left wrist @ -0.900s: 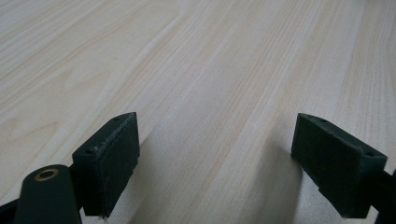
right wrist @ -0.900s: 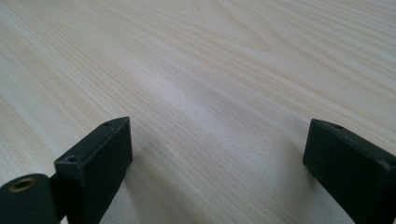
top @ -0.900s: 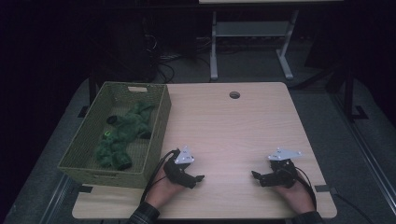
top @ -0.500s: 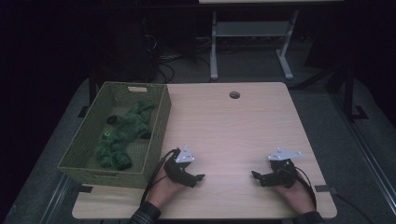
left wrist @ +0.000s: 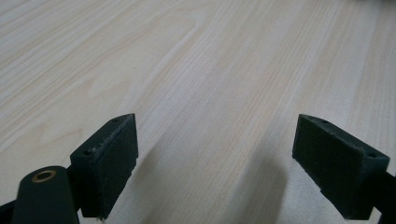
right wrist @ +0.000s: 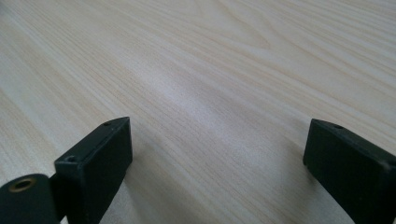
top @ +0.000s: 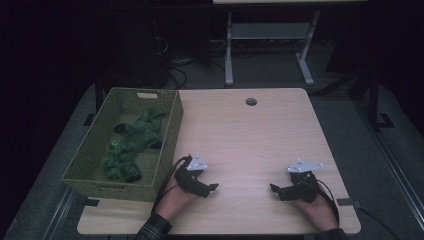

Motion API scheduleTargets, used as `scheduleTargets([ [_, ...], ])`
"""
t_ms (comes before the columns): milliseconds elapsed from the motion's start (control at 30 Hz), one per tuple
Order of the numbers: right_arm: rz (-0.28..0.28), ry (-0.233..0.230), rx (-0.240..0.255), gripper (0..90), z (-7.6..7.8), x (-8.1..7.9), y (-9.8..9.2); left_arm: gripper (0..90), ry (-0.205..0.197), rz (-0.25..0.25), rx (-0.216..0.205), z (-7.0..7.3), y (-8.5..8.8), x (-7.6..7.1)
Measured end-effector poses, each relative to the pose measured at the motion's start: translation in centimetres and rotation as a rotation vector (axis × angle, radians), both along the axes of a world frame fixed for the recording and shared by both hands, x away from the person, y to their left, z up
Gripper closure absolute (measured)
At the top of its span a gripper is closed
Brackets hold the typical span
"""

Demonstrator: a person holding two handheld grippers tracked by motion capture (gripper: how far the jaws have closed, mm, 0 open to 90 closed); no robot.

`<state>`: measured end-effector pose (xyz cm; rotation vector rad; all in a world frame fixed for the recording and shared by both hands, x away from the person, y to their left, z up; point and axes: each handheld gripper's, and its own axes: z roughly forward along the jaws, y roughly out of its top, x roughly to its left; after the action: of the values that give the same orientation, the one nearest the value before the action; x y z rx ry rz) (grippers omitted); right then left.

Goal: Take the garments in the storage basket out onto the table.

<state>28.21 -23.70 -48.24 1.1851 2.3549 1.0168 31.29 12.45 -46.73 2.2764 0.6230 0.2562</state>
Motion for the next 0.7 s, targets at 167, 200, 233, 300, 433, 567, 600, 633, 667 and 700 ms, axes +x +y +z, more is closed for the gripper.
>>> scheduleTargets([
  [167,0.000,0.001,0.000,7.6,0.0,0.0,0.0,14.0,0.000,0.000,-0.004,0.5,0.0,0.1],
  [200,0.000,0.001,0.000,7.6,0.0,0.0,0.0,14.0,0.000,0.000,-0.004,0.5,0.0,0.1],
  [233,0.001,0.001,-0.001,7.6,0.0,0.0,0.0,14.0,0.003,0.002,-0.020,0.8,0.1,0.0],
  [300,0.001,0.000,0.000,7.6,0.0,0.0,0.0,14.1,0.017,0.000,-0.026,0.9,0.1,0.0],
  [433,0.001,0.001,-0.001,7.6,0.0,0.0,0.0,14.2,0.021,-0.004,-0.022,1.2,0.1,0.0],
  [567,0.001,0.001,-0.001,7.6,0.0,0.0,0.0,14.3,0.024,-0.011,-0.017,1.5,0.1,0.0],
  [600,0.001,0.001,-0.001,7.6,0.0,0.0,0.0,14.3,0.024,-0.011,-0.017,1.5,0.1,0.0],
  [633,0.001,0.000,-0.001,7.6,0.0,0.0,0.0,14.3,0.026,-0.012,-0.018,1.6,0.1,0.0],
  [667,0.001,0.000,-0.001,7.6,0.0,0.0,0.0,14.3,0.026,-0.012,-0.018,1.6,0.1,0.0],
  [700,0.000,0.000,-0.001,7.6,0.0,0.0,0.0,14.2,0.026,-0.012,-0.021,1.7,0.1,0.0],
])
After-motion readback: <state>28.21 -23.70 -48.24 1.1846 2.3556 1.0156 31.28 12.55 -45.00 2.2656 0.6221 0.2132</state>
